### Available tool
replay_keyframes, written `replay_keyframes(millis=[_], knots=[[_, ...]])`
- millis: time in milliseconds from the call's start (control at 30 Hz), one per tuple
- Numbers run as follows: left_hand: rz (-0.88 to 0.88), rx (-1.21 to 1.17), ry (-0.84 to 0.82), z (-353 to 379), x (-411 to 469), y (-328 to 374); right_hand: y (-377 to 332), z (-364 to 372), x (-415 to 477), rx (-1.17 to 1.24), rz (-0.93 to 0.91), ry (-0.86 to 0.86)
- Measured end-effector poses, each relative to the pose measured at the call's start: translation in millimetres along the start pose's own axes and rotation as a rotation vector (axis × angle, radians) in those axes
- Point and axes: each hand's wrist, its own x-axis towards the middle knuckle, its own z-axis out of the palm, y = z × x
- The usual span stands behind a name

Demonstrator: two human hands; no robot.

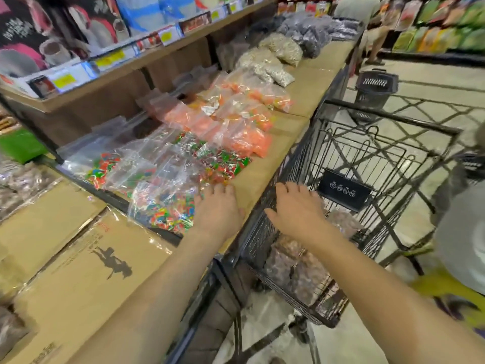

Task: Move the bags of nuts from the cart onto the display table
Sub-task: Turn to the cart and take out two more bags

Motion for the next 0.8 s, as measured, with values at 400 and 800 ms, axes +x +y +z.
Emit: replay_keyframes(millis=[400,800], knots=[[0.183,0.018,-0.1,41,74,80,78,37,26,0.098,0.201,-0.065],[0.396,0.069,-0.244,107,165,122,118,88,77,0.152,0.448,-0.212]])
